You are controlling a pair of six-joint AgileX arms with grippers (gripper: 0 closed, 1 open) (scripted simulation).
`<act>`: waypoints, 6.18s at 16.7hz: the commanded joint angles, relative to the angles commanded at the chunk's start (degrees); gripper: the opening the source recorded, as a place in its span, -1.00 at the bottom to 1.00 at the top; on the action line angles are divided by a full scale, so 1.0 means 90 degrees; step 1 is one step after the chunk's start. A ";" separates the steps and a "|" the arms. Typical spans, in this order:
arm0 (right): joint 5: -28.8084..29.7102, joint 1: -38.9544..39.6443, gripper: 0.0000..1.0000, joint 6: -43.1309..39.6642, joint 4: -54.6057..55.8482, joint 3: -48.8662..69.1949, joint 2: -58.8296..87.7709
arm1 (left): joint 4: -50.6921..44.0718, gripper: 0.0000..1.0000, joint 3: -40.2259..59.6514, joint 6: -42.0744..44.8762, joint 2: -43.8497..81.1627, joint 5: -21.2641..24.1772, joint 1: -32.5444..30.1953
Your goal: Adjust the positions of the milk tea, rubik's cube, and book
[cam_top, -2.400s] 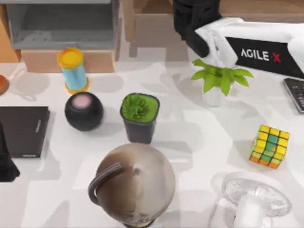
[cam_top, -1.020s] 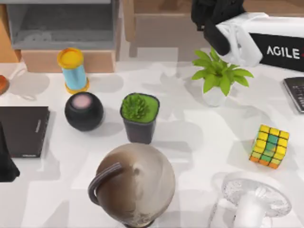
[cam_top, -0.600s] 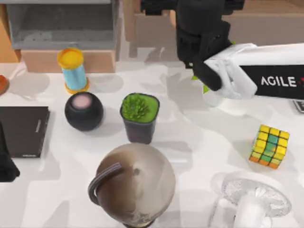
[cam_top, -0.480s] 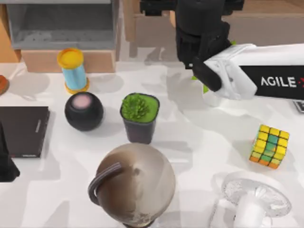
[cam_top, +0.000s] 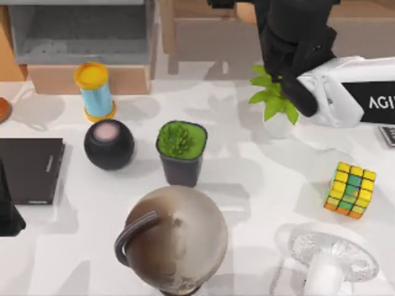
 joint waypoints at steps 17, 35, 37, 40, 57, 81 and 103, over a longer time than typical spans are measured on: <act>-0.6610 -0.6702 -1.00 0.0122 0.3806 -0.4134 -0.0291 | 0.0000 1.00 0.0000 0.0000 0.0000 0.0000 0.0000; -0.6934 -0.7213 -1.00 -0.0071 0.4477 -0.4087 0.0855 | 0.0000 1.00 0.0000 0.0000 0.0000 0.0000 0.0000; -0.6932 -0.7214 -1.00 -0.0072 0.4517 -0.4092 0.0902 | 0.0000 1.00 0.0000 0.0000 0.0000 0.0000 0.0000; -0.6932 -0.7214 -0.85 -0.0072 0.4517 -0.4092 0.0902 | 0.0000 1.00 0.0000 0.0000 0.0000 0.0000 0.0000; -0.6932 -0.7214 1.00 -0.0072 0.4517 -0.4092 0.0902 | 0.0000 1.00 0.0000 0.0000 0.0000 0.0000 0.0000; -0.7554 -0.7783 1.00 -0.0039 0.3584 -0.5144 -0.1089 | 0.0000 1.00 0.0000 0.0000 0.0000 0.0000 0.0000; -0.6426 -0.5087 1.00 0.0532 -0.4614 -0.1045 -0.1764 | 0.0000 1.00 0.0000 0.0000 0.0000 0.0000 0.0000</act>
